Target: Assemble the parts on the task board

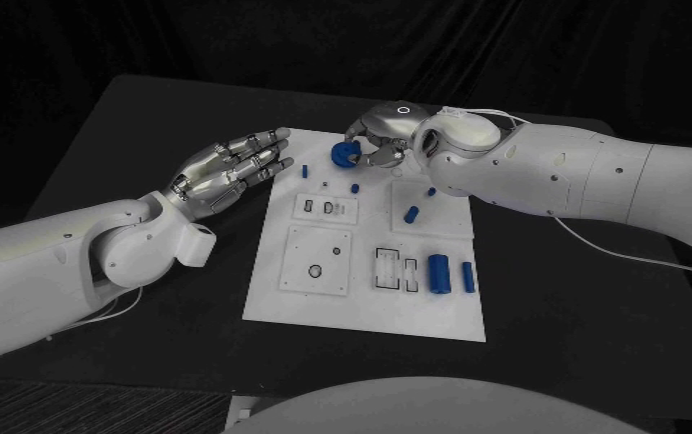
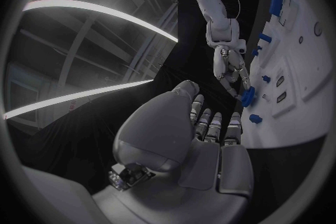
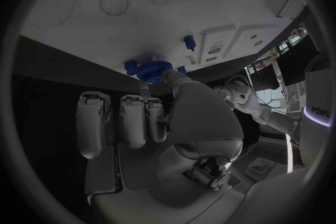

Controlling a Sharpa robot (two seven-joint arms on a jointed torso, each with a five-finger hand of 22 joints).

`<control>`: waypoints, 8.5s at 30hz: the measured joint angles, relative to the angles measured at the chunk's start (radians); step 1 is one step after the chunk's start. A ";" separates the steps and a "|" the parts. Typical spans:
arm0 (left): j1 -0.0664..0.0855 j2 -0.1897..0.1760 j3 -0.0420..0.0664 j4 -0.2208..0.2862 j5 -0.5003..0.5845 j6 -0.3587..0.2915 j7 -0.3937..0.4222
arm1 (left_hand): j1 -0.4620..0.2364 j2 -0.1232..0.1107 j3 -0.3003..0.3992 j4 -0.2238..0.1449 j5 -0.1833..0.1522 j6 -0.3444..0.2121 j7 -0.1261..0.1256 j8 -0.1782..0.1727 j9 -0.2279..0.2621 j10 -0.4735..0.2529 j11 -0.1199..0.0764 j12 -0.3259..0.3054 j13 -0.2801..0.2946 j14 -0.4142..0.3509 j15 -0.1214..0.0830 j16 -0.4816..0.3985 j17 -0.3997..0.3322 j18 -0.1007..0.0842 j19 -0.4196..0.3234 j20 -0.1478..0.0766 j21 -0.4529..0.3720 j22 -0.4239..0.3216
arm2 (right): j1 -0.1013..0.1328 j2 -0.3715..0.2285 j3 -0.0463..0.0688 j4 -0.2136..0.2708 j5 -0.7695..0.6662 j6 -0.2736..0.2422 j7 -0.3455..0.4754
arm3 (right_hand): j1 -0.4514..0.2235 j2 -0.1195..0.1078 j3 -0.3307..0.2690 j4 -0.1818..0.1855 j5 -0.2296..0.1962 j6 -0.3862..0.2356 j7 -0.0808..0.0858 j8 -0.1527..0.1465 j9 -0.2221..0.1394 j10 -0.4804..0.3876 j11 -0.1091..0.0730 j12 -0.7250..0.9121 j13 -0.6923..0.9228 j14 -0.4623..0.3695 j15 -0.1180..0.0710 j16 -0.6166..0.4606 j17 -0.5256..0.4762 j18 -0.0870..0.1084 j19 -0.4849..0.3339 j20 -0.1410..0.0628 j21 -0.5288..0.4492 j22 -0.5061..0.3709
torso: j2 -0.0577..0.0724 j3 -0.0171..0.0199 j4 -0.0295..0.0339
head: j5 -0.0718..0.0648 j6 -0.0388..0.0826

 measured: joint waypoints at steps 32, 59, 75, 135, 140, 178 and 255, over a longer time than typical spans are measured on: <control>-0.004 0.000 0.000 -0.003 0.000 0.004 -0.004 | 0.000 0.000 0.007 -0.001 0.000 0.000 0.000 0.004 0.001 0.000 0.000 0.000 0.000 0.000 0.000 0.000 0.000 0.000 0.000 0.000 0.000 0.000 | -0.012 -0.037 -0.004 0.028 -0.001 0.009 -0.006 | 0.009 0.000 -0.009 -0.010 -0.039 -0.092 -0.023 -0.038 -0.046 0.000 -0.008 -0.007 0.000 0.000 0.000 -0.009 0.001 0.000 0.000 0.000 -0.031 0.000 | 0.000 0.0005 -0.0008 | 0.000 -0.009; -0.005 -0.001 0.000 -0.006 0.000 0.005 -0.008 | -0.003 0.003 0.017 -0.006 0.000 0.000 0.000 0.004 0.001 0.000 0.000 0.000 0.000 0.000 0.000 0.000 0.000 0.000 0.000 0.000 0.000 0.000 | -0.016 -0.036 -0.007 0.039 -0.002 -0.050 0.027 | 0.016 0.006 -0.016 -0.016 -0.087 -0.174 -0.024 -0.044 -0.084 0.000 -0.008 -0.007 0.000 0.004 -0.004 -0.008 0.000 0.000 0.000 0.000 -0.035 -0.001 | 0.000 -0.0002 0.0011 | 0.002 -0.009; -0.005 -0.001 0.000 -0.007 0.000 0.005 -0.010 | -0.004 0.004 0.019 -0.003 0.000 0.000 0.000 0.004 0.001 0.000 0.000 0.000 0.000 0.000 0.000 0.000 0.000 0.000 0.000 0.000 0.000 0.000 | -0.017 -0.040 -0.007 0.044 -0.002 -0.096 0.054 | 0.014 0.017 -0.016 -0.016 -0.088 -0.144 -0.019 -0.034 -0.081 0.000 -0.007 -0.007 0.000 0.004 -0.004 -0.008 0.000 0.000 0.000 0.000 -0.035 -0.001 | 0.000 -0.0002 0.0009 | 0.004 -0.012; -0.005 0.010 0.000 -0.004 0.000 0.004 -0.012 | -0.004 0.004 0.029 -0.007 0.000 0.004 0.004 0.008 0.001 0.000 0.000 0.009 0.000 0.000 0.000 0.000 0.000 0.000 0.000 0.000 0.000 0.000 | 0.012 0.134 -0.007 -0.062 0.041 0.033 -0.034 | -0.008 0.019 -0.082 0.004 -0.175 -0.079 0.014 0.004 0.000 -0.002 0.009 0.000 0.000 0.003 0.010 -0.008 0.000 0.000 0.000 0.007 -0.035 0.000 | 0.000 -0.0001 0.0010 | 0.003 -0.018; -0.005 0.010 0.000 -0.004 0.000 0.004 -0.012 | -0.004 0.004 0.029 -0.007 0.000 0.004 0.004 0.008 0.001 0.000 0.000 0.009 0.000 0.000 0.000 0.000 0.000 0.000 0.000 0.000 0.000 0.000 | 0.012 0.140 -0.007 -0.066 0.041 0.033 -0.034 | -0.004 0.023 -0.083 -0.003 -0.141 -0.065 0.010 0.020 0.019 -0.002 0.009 0.000 0.000 0.003 0.010 -0.008 0.000 0.000 0.000 0.007 -0.035 0.000 | 0.000 -0.0002 0.0011 | 0.001 -0.019; -0.005 0.012 0.000 -0.005 0.000 0.004 -0.012 | -0.008 0.000 0.033 -0.011 0.000 0.004 0.004 0.008 0.001 0.000 0.000 0.008 0.000 0.000 0.000 0.000 0.000 0.000 0.000 0.000 0.000 0.000 | 0.004 0.152 -0.001 -0.090 0.043 0.084 -0.043 | 0.066 -0.002 -0.010 -0.086 0.094 -0.036 0.012 0.064 0.155 -0.002 0.009 0.000 0.000 0.003 0.010 -0.008 0.000 0.000 0.000 0.007 -0.035 -0.001 | 0.000 -0.0005 -0.0006 | 0.004 -0.021; -0.005 -0.003 0.000 -0.005 0.000 0.010 -0.018 | -0.008 0.000 0.044 -0.010 0.000 0.003 0.004 0.008 0.001 0.000 0.000 0.008 0.000 0.000 0.000 0.004 0.000 0.000 0.000 0.000 0.000 0.000 | 0.017 -0.006 -0.005 0.034 0.045 0.035 -0.028 | 0.014 -0.009 0.021 -0.045 0.132 -0.044 0.017 0.121 0.263 -0.002 0.009 0.000 0.000 0.003 0.010 -0.008 0.000 0.000 0.000 0.007 -0.046 -0.001 | 0.001 0.0002 0.0007 | 0.012 -0.021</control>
